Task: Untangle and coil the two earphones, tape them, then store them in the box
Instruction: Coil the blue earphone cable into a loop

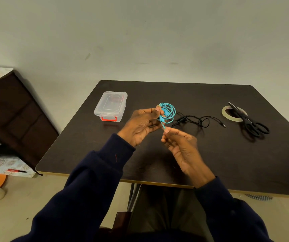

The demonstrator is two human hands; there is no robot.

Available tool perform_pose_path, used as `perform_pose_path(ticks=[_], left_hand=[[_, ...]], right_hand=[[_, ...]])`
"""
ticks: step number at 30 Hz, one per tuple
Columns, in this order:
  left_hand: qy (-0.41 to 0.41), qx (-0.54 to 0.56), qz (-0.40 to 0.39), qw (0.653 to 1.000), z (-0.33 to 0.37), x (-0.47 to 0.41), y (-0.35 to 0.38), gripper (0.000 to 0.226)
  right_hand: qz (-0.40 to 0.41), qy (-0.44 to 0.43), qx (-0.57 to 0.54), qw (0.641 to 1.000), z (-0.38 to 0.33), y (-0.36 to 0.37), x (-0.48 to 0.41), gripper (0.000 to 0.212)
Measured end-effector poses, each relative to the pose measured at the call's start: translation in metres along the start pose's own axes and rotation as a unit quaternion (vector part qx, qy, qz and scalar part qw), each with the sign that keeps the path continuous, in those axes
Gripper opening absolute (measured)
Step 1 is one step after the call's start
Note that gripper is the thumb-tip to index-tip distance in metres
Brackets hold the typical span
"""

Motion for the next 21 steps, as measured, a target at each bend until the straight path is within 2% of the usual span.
perform_pose_path(ticks=[5, 10, 17, 21], left_hand=[[0.009, -0.054, 0.008, 0.998, 0.0, 0.0, 0.004, 0.021], [0.011, -0.161, 0.018, 0.987, 0.001, -0.004, 0.003, 0.028], [0.013, -0.13, 0.002, 0.991, 0.001, -0.01, 0.011, 0.023], [0.054, -0.205, 0.006, 0.977, 0.006, -0.008, 0.015, 0.023]], right_hand=[[-0.007, 0.052, -0.081, 0.995, 0.006, 0.001, -0.007, 0.013], [-0.014, 0.067, -0.079, 0.995, 0.013, -0.004, -0.004, 0.013], [-0.013, 0.113, -0.099, 0.989, 0.024, 0.002, -0.002, 0.013], [0.012, 0.102, -0.14, 0.985, 0.018, -0.002, -0.006, 0.014]])
Point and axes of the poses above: each hand's wrist, its own x-axis away from the middle knuckle, its own y-axis out of the palm, z = x × y, the point moved 6 cm from there along -x, towards the middle knuckle, and after that the axes turned 11 degrees about -x, right-handed, at the moved point
